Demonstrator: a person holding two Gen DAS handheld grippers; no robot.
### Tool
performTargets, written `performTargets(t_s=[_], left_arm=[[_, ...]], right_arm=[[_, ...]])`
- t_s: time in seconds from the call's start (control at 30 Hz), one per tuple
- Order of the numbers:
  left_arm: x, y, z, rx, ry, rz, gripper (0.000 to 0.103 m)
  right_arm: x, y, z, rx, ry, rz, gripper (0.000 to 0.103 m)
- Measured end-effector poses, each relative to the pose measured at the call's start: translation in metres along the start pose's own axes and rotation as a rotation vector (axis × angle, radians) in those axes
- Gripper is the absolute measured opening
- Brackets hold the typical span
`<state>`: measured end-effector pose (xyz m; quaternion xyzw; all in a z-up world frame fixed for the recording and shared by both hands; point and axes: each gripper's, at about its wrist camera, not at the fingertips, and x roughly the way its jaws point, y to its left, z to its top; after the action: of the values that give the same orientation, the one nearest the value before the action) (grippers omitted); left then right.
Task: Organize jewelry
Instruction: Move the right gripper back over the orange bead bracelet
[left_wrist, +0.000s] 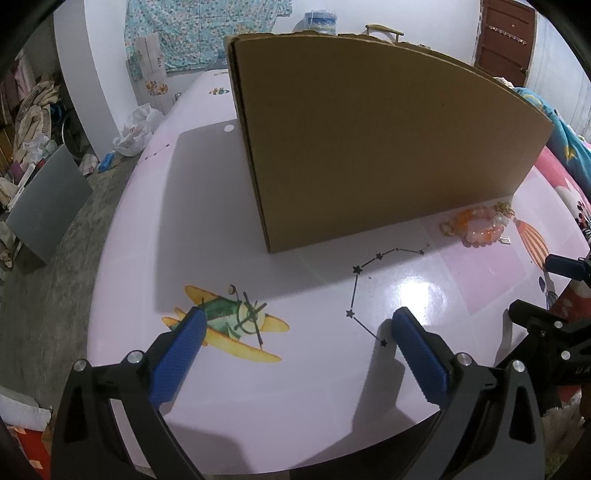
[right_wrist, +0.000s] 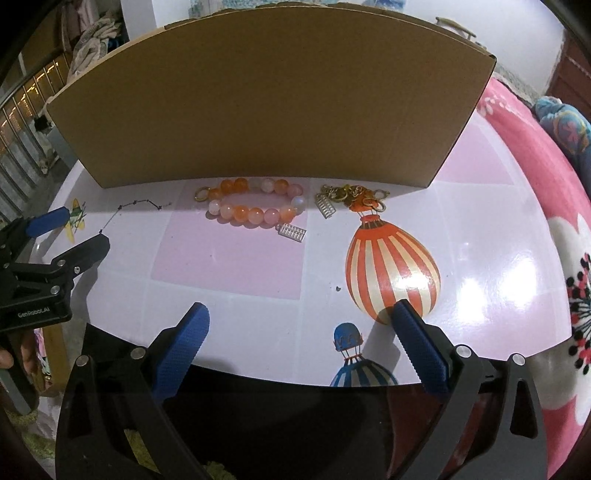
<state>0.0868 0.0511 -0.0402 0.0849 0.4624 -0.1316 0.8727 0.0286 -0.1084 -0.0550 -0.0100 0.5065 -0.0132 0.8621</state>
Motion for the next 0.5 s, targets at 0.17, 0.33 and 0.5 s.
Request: performTargets(t_s=[0.17,0.33,0.5], left_arm=[[0.0008,0.0005,0.0007,-0.001,-0.004,0.002,0.099],[0.0009,0.0002,0.0028,-0.002,0.007,0.002,0.099],[0.0017,0.0001,0.0045,-0.008,0.025,0.000,0.099]], right_arm=[[0.0027,-0.0033,0.0026,-0.005,0.000,-0.005,0.095],[0.0049,-0.0033,0.0020,-0.003,0.003,-0.004,0.095],[0.0060,-0.0051,0.0020,0.001,0.002,-0.004,0.095]])
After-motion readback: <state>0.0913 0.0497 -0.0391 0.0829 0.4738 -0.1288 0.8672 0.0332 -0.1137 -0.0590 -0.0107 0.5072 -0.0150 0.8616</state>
